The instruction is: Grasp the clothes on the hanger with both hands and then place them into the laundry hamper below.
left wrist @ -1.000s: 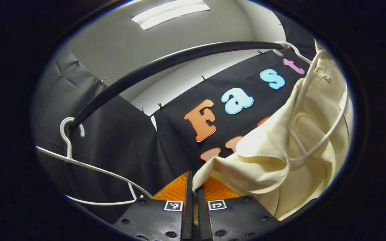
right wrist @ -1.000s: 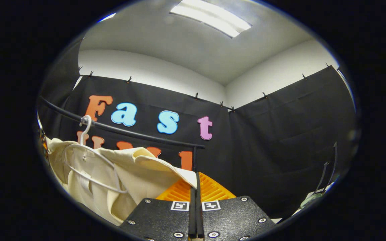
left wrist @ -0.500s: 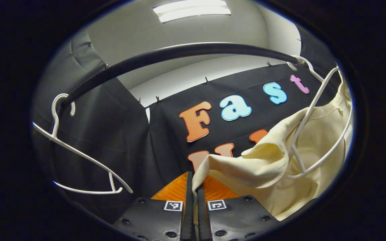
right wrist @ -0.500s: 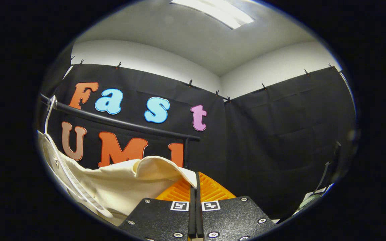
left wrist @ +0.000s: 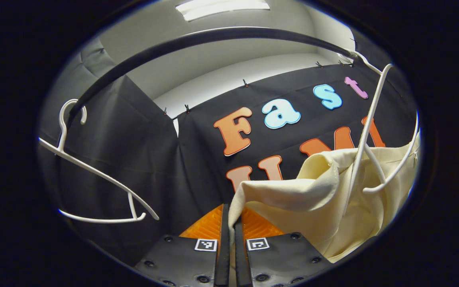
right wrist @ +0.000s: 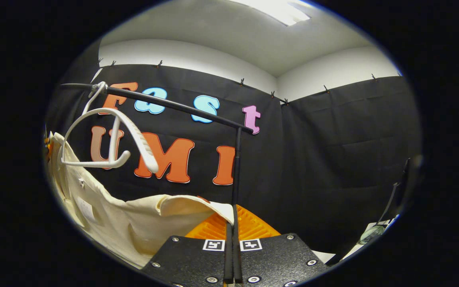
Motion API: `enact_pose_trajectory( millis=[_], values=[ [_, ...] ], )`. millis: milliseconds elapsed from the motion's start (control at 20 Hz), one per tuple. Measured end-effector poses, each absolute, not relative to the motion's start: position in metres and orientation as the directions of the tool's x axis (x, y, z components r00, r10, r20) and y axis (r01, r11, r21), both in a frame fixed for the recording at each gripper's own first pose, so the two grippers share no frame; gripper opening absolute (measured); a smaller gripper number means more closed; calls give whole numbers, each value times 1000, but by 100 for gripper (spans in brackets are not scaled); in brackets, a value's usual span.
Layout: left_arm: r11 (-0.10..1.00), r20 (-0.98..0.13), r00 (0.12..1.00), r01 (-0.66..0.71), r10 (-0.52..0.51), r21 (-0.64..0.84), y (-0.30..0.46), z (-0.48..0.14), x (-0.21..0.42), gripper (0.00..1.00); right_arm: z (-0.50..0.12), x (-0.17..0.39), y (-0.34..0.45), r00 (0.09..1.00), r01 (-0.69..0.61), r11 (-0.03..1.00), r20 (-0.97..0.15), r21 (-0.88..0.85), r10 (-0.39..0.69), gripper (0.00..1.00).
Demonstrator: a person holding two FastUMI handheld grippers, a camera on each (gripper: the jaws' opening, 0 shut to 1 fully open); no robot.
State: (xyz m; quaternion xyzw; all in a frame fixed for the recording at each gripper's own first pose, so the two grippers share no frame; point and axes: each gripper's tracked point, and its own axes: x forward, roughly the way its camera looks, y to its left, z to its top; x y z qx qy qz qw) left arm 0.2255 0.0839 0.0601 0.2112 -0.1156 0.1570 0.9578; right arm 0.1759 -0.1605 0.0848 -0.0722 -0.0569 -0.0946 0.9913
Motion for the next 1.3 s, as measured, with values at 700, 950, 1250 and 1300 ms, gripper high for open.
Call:
enact_pose_trajectory(
  millis=[700,950,1250,1300],
  values=[
    [830,224,920,-388,322,400,132,22,160,13,76,127,-100,990,84,987,121,-135,-68,0],
    [850,222,930,-360,294,385,117,32,123,13,82,115,-75,992,19,993,128,-115,-4,0],
    [908,140,965,-257,223,330,82,7,98,13,68,103,-27,988,-104,989,99,-109,115,0],
    [920,121,971,-234,205,316,74,3,90,13,63,99,-19,987,-123,986,90,-110,133,0]
  ],
)
